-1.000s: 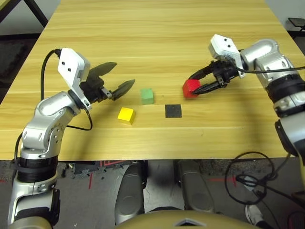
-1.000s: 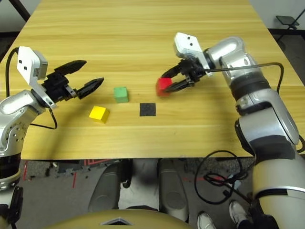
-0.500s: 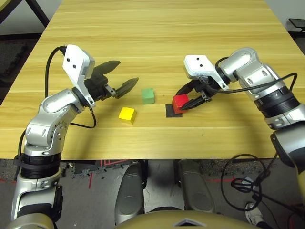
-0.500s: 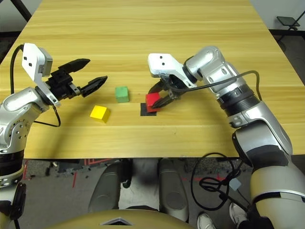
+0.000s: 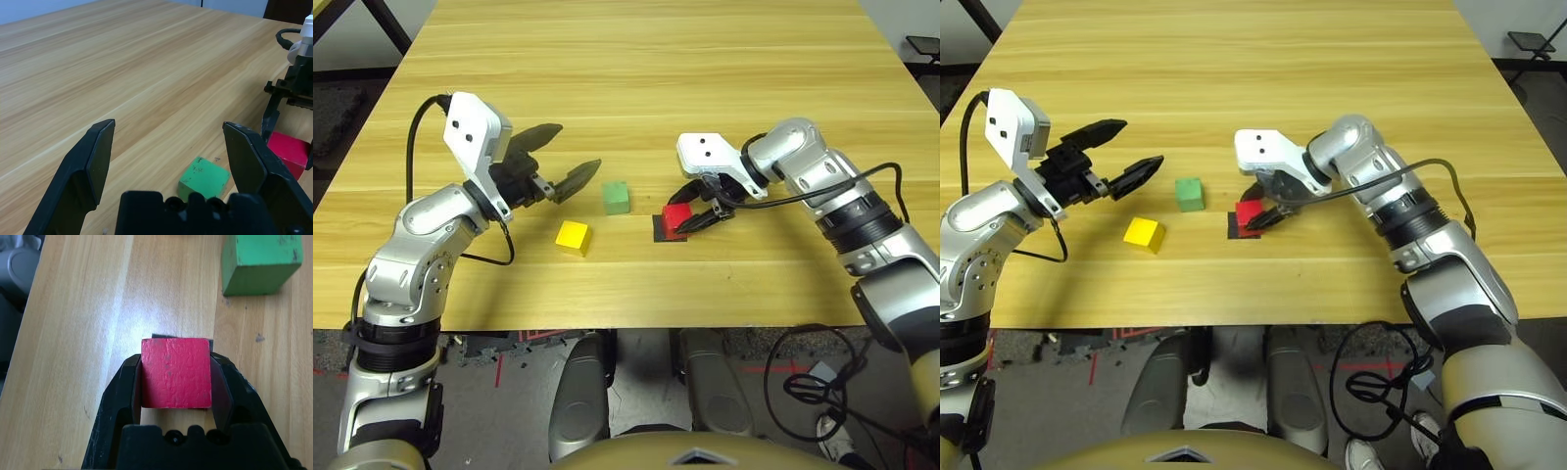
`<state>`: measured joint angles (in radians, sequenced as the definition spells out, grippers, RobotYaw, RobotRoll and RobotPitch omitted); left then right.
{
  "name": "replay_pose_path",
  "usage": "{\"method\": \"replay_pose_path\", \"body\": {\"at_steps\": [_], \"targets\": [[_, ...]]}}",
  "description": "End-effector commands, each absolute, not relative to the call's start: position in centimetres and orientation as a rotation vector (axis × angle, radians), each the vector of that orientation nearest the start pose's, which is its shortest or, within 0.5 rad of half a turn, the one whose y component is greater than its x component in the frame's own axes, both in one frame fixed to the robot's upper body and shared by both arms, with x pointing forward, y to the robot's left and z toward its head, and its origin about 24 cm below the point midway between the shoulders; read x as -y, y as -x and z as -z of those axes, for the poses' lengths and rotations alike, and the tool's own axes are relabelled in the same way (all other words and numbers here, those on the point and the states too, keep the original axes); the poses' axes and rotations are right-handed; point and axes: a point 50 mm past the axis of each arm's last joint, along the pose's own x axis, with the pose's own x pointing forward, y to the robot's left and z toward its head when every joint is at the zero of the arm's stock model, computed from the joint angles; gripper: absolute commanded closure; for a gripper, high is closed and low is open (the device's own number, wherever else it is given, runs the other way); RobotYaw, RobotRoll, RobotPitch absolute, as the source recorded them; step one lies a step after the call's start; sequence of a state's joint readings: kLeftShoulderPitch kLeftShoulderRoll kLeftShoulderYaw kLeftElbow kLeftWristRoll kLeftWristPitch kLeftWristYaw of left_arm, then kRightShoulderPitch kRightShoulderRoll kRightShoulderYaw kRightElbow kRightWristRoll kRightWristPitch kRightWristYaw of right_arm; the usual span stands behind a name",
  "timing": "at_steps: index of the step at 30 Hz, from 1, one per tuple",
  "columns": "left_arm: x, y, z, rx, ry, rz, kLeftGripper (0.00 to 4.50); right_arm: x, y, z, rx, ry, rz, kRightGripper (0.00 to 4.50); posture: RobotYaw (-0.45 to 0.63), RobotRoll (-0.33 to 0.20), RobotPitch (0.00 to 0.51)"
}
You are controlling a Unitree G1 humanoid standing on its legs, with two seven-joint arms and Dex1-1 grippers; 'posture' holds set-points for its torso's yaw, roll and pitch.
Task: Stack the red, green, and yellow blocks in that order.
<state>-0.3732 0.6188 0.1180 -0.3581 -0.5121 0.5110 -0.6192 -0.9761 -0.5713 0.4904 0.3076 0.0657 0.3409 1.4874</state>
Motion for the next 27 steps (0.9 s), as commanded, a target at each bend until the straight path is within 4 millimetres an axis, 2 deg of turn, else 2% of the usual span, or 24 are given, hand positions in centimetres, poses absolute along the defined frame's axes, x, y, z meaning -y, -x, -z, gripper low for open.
{"method": "replay_pose_path", "body": {"at_steps": [1, 3, 10, 15, 17, 19, 23, 27], "targets": [[-18.5, -27.2, -20.5, 0.136, -0.253, 0.766, 0.0, 10.8, -32.9, -18.4, -0.394, 0.798, -1.599, 2.49, 0.52, -0.037, 0.239], [-18.4, -27.2, -20.5, 0.128, -0.266, 0.779, 0.0, 10.8, -32.9, -18.3, -0.39, 0.791, -1.599, 2.49, 0.51, -0.037, 0.239], [-18.9, -27.1, -20.8, 0.092, -0.315, 0.816, 0.0, 11.2, -33.1, -19.2, -0.367, 0.783, -1.59, 0.06, 0.5, -0.037, 0.239], [-19.5, -26.9, -21.4, 0.058, -0.388, 0.843, 0.0, 12.6, -33.6, -21.5, -0.328, 0.741, -1.577, 0.06, 0.51, -0.029, 0.238], [-19.5, -26.9, -21.6, 0.017, -0.448, 0.889, 0.0, 14.0, -34.5, -23.7, -0.283, 0.699, -1.527, 0.06, 0.5, -0.029, 0.233], [-19.8, -26.8, -21.8, -0.02, -0.485, 0.909, 0.0, 15.2, -35.2, -24.9, -0.265, 0.685, -1.481, 0.06, 0.48, -0.029, 0.232], [-20.1, -27.1, -22.0, -0.068, -0.522, 0.922, 0.0, 17.4, -35.7, -25.5, -0.282, 0.669, -1.417, 0.06, 0.46, -0.019, 0.227], [-19.3, -28.0, -20.8, -0.136, -0.556, 0.969, 0.0, 18.0, -35.6, -25.3, -0.29, 0.635, -1.403, 0.06, 0.43, -0.021, 0.223]]}}
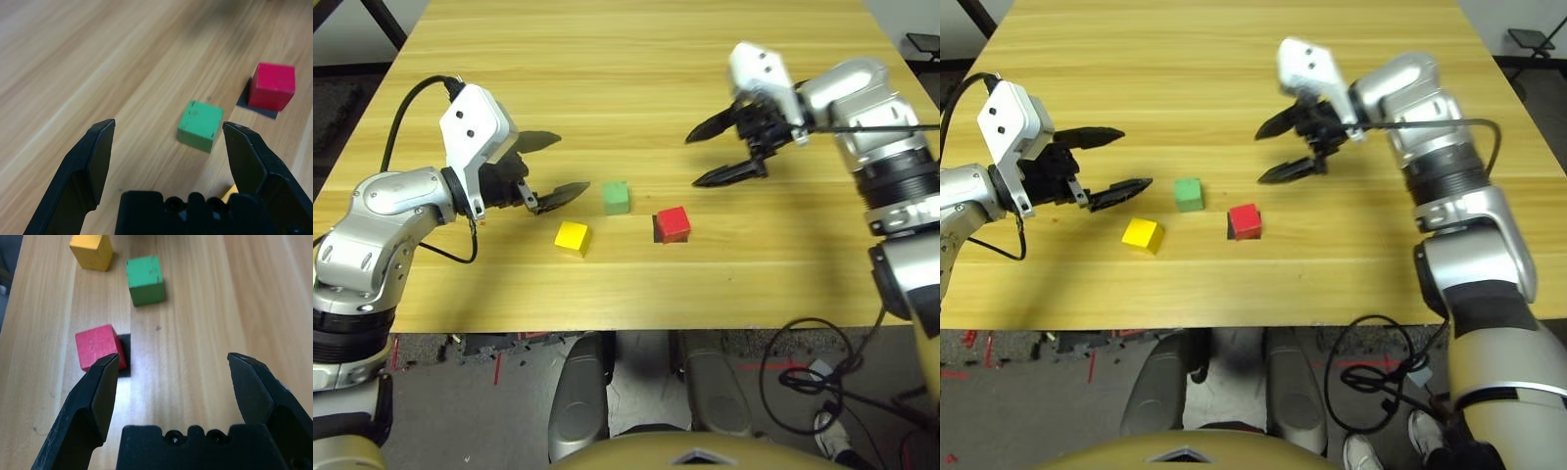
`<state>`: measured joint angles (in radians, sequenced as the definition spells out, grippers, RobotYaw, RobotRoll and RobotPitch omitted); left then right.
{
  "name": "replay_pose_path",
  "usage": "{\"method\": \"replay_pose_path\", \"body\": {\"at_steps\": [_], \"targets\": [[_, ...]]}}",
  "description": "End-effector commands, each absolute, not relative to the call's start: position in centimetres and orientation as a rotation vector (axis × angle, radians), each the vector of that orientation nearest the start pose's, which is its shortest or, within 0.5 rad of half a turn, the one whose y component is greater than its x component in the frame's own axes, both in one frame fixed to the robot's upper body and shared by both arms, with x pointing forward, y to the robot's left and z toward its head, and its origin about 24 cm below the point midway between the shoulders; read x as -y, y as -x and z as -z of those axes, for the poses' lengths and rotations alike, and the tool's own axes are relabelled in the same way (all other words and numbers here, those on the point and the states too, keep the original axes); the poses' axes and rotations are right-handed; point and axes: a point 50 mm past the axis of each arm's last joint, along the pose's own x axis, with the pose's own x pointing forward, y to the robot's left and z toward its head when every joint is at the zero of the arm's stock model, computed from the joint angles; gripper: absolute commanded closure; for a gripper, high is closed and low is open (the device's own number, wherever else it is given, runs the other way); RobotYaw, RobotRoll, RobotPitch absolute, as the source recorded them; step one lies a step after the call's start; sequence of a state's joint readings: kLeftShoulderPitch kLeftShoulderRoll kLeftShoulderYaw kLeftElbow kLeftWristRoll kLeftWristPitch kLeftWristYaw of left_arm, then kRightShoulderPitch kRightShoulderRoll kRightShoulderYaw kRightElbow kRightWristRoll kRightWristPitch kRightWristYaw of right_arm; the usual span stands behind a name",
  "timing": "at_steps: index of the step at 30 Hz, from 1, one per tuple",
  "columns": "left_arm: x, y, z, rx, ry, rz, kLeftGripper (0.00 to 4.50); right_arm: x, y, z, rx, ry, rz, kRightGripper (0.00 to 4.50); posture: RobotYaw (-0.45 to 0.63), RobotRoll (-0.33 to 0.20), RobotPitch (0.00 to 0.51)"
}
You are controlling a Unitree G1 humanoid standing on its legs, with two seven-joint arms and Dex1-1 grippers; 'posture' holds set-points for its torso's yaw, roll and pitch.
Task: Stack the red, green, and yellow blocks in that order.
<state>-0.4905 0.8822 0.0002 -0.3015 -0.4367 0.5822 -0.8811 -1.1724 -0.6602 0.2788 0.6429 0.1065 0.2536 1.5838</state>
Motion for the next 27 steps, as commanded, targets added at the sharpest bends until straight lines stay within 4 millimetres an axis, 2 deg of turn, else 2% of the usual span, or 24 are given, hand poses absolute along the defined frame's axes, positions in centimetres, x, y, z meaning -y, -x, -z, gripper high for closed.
{"method": "replay_pose_path", "body": {"at_steps": [1, 8, 20, 27], "targets": [[-19.1, -28.1, -20.5, -0.151, -0.558, 0.984, 0.0, 18.1, -35.6, -25.2, -0.294, 0.626, -1.403, 0.06, 0.42, -0.02, 0.222], [-18.0, -29.5, -18.5, -0.22, -0.576, 1.056, 0.0, 18.3, -34.1, -23.8, -0.263, 0.575, -1.486, 0.06, 0.36, -0.015, 0.221], [-16.5, -31.3, -17.9, -0.244, -0.583, 1.151, 0.0, 19.1, -32.0, -22.8, -0.162, 0.495, -1.598, 0.06, 0.27, -0.006, 0.223], [-15.4, -32.2, -17.3, -0.259, -0.557, 1.178, 0.0, 19.7, -31.6, -22.6, -0.156, 0.511, -1.592, 0.06, 0.24, -0.009, 0.232]]}}
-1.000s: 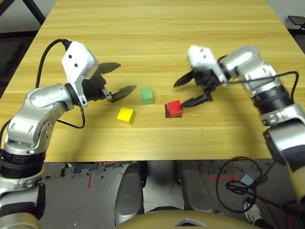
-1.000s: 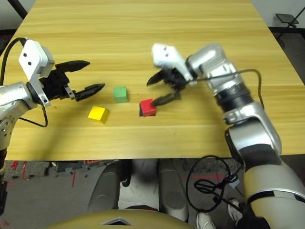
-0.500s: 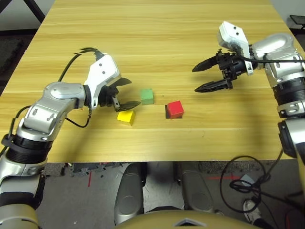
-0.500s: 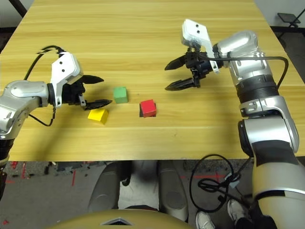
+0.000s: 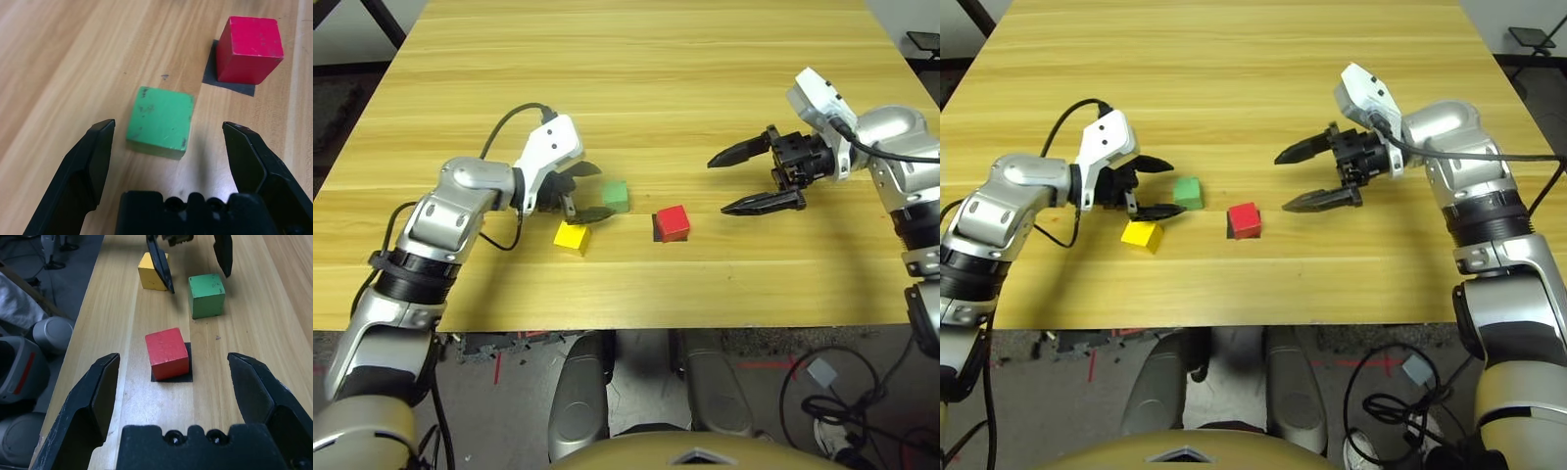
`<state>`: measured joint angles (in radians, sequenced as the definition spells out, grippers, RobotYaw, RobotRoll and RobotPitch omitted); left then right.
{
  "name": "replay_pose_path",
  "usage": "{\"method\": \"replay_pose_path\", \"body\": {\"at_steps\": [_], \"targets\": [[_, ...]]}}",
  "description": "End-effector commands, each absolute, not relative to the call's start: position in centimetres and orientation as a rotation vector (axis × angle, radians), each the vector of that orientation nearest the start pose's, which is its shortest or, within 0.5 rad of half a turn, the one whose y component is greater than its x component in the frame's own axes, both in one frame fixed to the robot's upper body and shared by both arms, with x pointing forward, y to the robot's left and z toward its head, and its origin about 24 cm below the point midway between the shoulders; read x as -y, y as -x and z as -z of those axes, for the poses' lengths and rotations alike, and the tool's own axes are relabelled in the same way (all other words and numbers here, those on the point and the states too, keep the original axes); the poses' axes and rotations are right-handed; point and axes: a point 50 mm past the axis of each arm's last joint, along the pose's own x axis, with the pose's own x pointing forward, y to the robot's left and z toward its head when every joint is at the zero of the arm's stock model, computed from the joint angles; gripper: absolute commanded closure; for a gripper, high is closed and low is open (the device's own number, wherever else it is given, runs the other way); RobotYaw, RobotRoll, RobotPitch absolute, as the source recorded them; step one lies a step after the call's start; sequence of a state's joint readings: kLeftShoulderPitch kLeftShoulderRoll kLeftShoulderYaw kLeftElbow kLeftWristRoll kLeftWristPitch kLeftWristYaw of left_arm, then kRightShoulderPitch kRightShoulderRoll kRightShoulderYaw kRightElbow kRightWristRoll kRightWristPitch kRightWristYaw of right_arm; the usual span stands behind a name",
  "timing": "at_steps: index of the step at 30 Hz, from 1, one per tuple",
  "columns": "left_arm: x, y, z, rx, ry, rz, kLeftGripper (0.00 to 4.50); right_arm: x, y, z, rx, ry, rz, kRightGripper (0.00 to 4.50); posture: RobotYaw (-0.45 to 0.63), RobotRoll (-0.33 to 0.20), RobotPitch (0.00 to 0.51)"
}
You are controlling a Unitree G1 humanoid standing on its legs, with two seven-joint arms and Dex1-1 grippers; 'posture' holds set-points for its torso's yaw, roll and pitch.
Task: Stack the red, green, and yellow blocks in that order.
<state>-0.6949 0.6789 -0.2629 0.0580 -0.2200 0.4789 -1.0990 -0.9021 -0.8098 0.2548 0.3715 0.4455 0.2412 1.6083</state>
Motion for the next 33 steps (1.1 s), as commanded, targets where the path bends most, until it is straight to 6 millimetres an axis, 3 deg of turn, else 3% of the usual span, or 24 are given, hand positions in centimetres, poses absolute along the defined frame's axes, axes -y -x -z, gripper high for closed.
{"method": "replay_pose_path", "body": {"at_steps": [1, 9, 12, 17, 21, 26, 29, 33], "targets": [[-15.3, -32.4, -17.2, -0.259, -0.555, 1.178, 0.0, 19.7, -31.6, -22.6, -0.155, 0.509, -1.589, 0.06, 0.24, -0.009, 0.232], [-14.9, -33.3, -16.4, -0.274, -0.565, 1.161, 0.0, 19.7, -31.6, -22.7, -0.154, 0.494, -1.58, 0.06, 0.23, -0.009, 0.24], [-15.1, -33.2, -16.2, -0.294, -0.58, 1.146, 0.58, 19.7, -31.6, -22.7, -0.154, 0.488, -1.571, 0.0, 0.23, -0.005, 0.241], [-15.1, -33.0, -17.2, -0.318, -0.605, 1.129, 2.42, 19.6, -31.8, -22.5, -0.149, 0.474, -1.561, 0.0, 0.25, 0.007, 0.244], [-13.5, -32.2, -20.5, -0.299, -0.583, 1.149, 2.43, 19.8, -31.9, -22.2, -0.153, 0.465, -1.552, 0.0, 0.26, 0.028, 0.245], [-11.2, -30.4, -23.0, -0.305, -0.546, 1.179, 2.43, 20.0, -31.8, -21.6, -0.157, 0.447, -1.542, 0.0, 0.26, 0.047, 0.245], [-9.6, -29.2, -23.7, -0.312, -0.531, 1.2, 2.43, 20.1, -31.7, -21.2, -0.16, 0.436, -1.535, 0.0, 0.26, 0.055, 0.243], [-8.3, -28.5, -23.2, -0.311, -0.507, 1.213, 2.43, 20.1, -31.5, -21.0, -0.16, 0.43, -1.53, 0.0, 0.25, 0.053, 0.245]]}}
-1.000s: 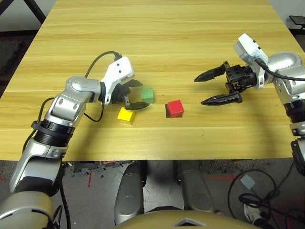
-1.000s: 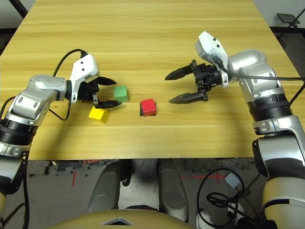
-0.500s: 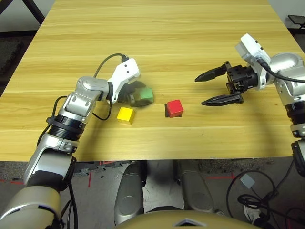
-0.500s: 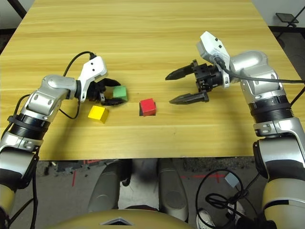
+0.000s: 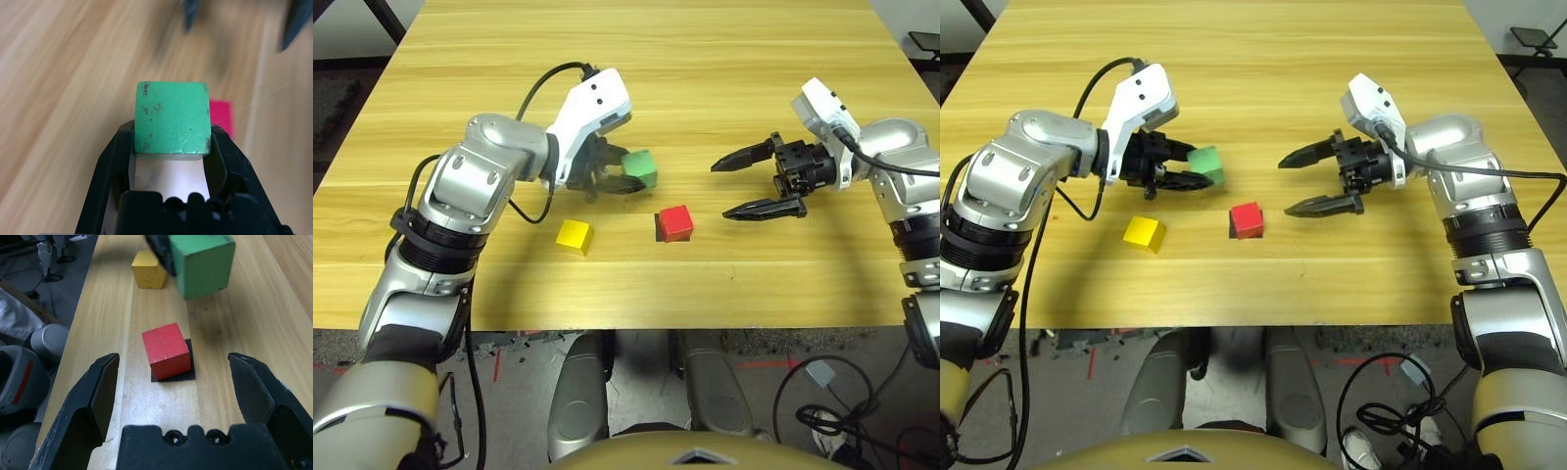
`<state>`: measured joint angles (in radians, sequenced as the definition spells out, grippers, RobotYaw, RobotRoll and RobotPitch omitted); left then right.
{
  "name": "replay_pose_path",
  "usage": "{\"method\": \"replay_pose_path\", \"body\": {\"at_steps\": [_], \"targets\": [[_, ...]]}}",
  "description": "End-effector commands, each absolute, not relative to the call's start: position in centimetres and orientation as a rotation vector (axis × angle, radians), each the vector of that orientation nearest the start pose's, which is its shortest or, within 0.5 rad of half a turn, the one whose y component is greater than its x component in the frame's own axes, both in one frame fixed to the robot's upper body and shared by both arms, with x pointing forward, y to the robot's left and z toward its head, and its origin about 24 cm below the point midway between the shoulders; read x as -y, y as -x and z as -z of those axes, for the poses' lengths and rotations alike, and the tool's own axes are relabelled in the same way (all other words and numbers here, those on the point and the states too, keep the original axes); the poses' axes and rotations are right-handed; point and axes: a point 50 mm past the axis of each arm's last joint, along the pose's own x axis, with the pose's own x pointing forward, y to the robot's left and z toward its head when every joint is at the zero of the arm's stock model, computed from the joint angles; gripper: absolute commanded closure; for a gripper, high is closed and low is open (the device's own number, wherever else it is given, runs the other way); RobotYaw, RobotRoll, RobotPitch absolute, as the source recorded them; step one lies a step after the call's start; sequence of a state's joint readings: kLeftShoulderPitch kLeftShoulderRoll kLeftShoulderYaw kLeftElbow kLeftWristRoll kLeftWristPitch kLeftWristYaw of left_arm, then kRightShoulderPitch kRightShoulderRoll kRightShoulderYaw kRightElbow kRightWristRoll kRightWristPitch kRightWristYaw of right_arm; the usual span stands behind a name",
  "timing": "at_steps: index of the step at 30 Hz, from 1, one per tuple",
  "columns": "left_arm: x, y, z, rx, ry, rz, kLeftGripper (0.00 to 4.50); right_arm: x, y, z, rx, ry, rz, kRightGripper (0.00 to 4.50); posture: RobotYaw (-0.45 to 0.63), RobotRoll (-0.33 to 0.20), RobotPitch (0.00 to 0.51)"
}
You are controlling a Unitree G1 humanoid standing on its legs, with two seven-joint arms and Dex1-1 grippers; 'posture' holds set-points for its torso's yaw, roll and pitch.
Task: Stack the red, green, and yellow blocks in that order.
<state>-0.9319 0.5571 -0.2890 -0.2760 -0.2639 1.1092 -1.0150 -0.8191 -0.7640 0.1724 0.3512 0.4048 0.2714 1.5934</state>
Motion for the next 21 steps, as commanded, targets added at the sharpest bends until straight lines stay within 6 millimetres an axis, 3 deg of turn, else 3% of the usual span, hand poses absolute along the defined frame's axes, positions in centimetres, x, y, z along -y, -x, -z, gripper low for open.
{"method": "replay_pose_path", "body": {"at_steps": [1, 8, 15, 21], "targets": [[-8.2, -28.4, -22.8, -0.315, -0.509, 1.212, 2.43, 20.1, -31.5, -20.9, -0.16, 0.427, -1.529, 0.0, 0.25, 0.051, 0.246], [-7.9, -28.4, -20.5, -0.343, -0.518, 1.189, 2.43, 20.3, -31.3, -21.0, -0.167, 0.424, -1.516, 0.0, 0.23, 0.041, 0.253], [-7.6, -28.1, -19.6, -0.351, -0.523, 1.19, 2.43, 20.5, -31.2, -21.1, -0.174, 0.422, -1.507, 0.0, 0.22, 0.036, 0.258], [-6.9, -27.8, -20.0, -0.342, -0.514, 1.203, 2.43, 20.6, -31.2, -21.0, -0.178, 0.419, -1.5, 0.0, 0.22, 0.037, 0.261]]}}
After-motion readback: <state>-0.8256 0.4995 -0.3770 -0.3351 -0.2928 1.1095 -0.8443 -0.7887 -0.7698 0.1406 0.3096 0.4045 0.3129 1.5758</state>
